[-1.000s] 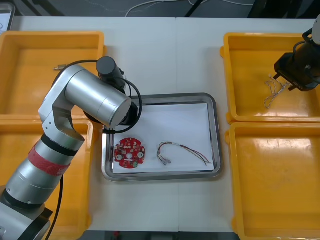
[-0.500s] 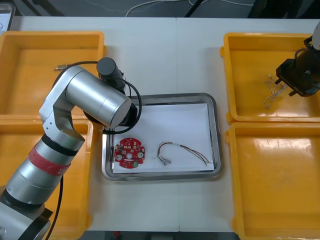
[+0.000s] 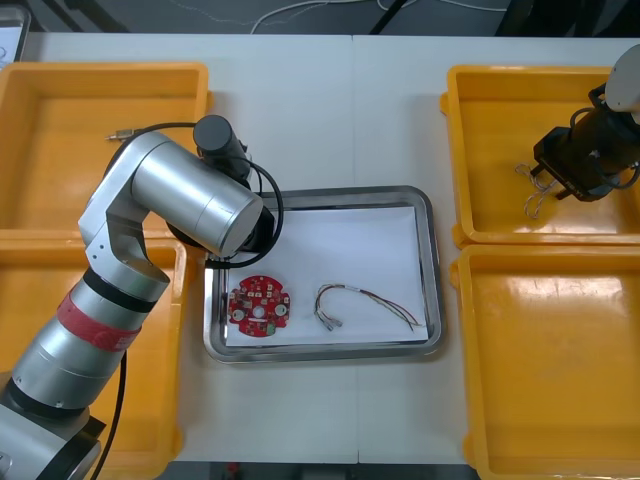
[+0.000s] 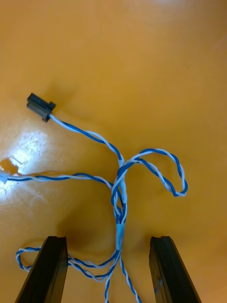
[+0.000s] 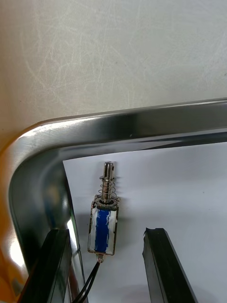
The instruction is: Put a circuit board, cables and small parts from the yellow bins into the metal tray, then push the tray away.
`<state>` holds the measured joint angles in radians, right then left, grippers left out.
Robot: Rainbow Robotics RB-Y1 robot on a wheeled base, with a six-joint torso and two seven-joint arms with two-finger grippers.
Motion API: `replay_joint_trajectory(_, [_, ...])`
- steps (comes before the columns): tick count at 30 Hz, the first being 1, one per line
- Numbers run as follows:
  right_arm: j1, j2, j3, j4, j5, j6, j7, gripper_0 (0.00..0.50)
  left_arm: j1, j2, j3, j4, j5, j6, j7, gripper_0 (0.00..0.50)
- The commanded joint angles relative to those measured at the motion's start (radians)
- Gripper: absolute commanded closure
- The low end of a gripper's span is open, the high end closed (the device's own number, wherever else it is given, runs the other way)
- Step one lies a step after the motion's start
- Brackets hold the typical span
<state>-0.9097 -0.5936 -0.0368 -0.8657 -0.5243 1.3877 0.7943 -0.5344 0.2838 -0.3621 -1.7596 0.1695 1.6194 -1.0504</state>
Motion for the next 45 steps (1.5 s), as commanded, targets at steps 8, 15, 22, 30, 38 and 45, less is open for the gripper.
replay_joint_trajectory(8, [0.017, 0.009, -0.025, -0.006, -0.045, -0.05, -0.004, 0.0, -0.036, -0.011, 0.063, -0.158, 0.085, 0.197, -0.008, 0.049])
replay_joint_trajectory(15, [0.017, 0.009, -0.026, -0.004, -0.048, -0.041, -0.001, 0.36, -0.098, 0.021, 0.112, -0.199, 0.176, 0.3, -0.007, 0.049])
replay_joint_trajectory(22, [0.017, 0.003, -0.029, -0.006, -0.057, -0.035, 0.008, 0.5, -0.167, 0.066, 0.181, -0.225, 0.281, 0.3, -0.01, 0.05])
replay_joint_trajectory(30, [0.015, -0.037, -0.031, -0.059, -0.109, 0.034, 0.048, 0.5, -0.194, 0.138, 0.236, -0.215, 0.367, 0.3, -0.011, 0.052])
replay_joint_trajectory(38, [0.015, -0.077, -0.031, -0.234, -0.109, 0.208, 0.086, 0.5, -0.2, 0.204, 0.25, -0.159, 0.377, 0.3, -0.023, 0.051])
replay_joint_trajectory(45, [0.015, -0.104, -0.029, -0.338, -0.103, 0.286, 0.215, 0.5, -0.225, 0.259, 0.282, -0.106, 0.393, 0.3, -0.034, 0.049])
